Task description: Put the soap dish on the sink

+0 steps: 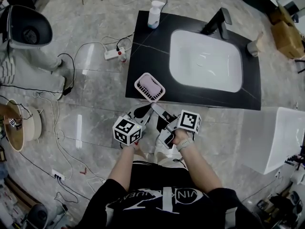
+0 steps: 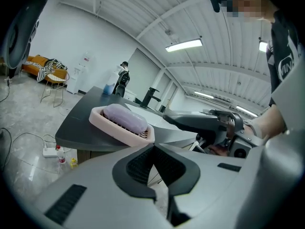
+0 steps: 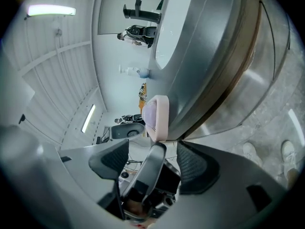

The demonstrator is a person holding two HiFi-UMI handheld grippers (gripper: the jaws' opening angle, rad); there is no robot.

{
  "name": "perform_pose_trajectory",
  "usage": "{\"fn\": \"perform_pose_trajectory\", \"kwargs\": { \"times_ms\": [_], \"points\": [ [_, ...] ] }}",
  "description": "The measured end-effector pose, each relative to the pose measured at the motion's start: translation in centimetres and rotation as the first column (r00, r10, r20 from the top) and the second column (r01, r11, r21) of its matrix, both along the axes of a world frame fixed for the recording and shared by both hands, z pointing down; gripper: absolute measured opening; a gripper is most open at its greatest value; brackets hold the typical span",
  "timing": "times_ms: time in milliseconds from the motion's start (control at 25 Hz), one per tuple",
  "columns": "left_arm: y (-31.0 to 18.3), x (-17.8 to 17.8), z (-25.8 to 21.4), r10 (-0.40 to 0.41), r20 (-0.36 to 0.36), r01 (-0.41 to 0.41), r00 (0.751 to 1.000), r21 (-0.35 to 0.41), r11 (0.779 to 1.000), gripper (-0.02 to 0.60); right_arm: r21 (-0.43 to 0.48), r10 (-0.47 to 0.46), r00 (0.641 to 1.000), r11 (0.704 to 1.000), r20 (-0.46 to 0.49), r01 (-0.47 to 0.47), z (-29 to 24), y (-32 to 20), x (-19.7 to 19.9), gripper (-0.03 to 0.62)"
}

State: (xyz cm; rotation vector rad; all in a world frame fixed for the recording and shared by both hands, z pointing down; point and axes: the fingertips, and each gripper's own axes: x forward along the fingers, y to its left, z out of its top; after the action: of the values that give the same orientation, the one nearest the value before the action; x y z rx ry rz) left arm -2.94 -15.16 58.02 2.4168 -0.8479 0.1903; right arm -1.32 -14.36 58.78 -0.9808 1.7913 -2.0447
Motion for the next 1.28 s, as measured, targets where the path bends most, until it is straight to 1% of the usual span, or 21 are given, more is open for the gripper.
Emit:
{"fn": "perform_pose_trajectory", "kwargs": {
  "times_ms": [160, 240, 280, 320, 360, 440, 520, 720, 880, 1080, 1280],
  "points": [
    [-0.5, -0.2, 0.0, -0.015, -0.013, 0.014, 1.0, -0.013, 1.0, 0.015, 0.039, -0.023, 1.0, 0.999, -0.019, 0.023, -0.5, 0.2, 0.0, 0.296],
    [-0.7, -0.3, 0.0, -0.02, -0.015, 0.02, 1.0, -0.018, 1.0, 0.015, 0.08, -0.042, 0.999, 0.996, -0.015, 0.044, -0.8, 0.2, -0.3, 0.286],
    [-0.8, -0.3, 0.0, -0.025, -0.017, 0.025, 1.0, -0.025, 0.999, 0.015, 0.083, -0.048, 0.999, 0.995, -0.025, 0.049, -0.9, 0.3, -0.3, 0.245],
    [-0.9, -0.4, 0.1, -0.03, -0.018, 0.029, 0.999, -0.032, 0.999, 0.015, 0.074, -0.05, 0.998, 0.996, -0.043, 0.053, -0.8, 0.5, -0.2, 0.189],
    [-1.1, -0.4, 0.1, -0.034, -0.017, 0.033, 0.999, -0.038, 0.999, 0.015, 0.071, -0.054, 0.997, 0.996, -0.064, 0.058, -0.7, 0.6, -0.1, 0.152],
    [-1.3, -0.4, 0.1, -0.035, -0.012, 0.034, 0.999, -0.044, 0.998, 0.015, 0.114, -0.072, 0.992, 0.99, -0.102, 0.083, -0.8, 0.5, 0.0, 0.087],
    [-1.4, -0.4, 0.1, -0.035, -0.011, 0.035, 0.999, -0.051, 0.998, 0.015, 0.146, -0.08, 0.987, 0.984, -0.139, 0.101, -0.9, 0.4, 0.4, 0.053],
    [-1.7, -0.4, 0.4, -0.045, -0.011, 0.043, 0.999, -0.079, 0.996, 0.015, 0.185, -0.066, 0.979, 0.977, -0.193, 0.103, -1.3, 0.0, 1.5, 0.04],
    [-1.8, -0.4, 0.3, -0.034, -0.015, 0.033, 0.999, -0.086, 0.996, 0.015, 0.229, -0.066, 0.958, 0.964, -0.28, 0.134, -1.4, -0.6, 2.5, 0.035],
    [-1.8, -0.7, -0.3, -0.03, -0.01, 0.029, 1.0, -0.068, 0.997, 0.015, 0.27, -0.063, 0.915, 0.945, -0.399, 0.183, -1.5, -1.3, 4.3, 0.029],
    [-2.2, -2.0, -1.1, -0.052, 0.017, 0.053, 0.999, -0.041, 0.998, 0.015, 0.339, -0.039, 0.858, 0.909, -0.512, 0.244, -2.5, -2.2, 5.7, 0.028]
  ]
}}
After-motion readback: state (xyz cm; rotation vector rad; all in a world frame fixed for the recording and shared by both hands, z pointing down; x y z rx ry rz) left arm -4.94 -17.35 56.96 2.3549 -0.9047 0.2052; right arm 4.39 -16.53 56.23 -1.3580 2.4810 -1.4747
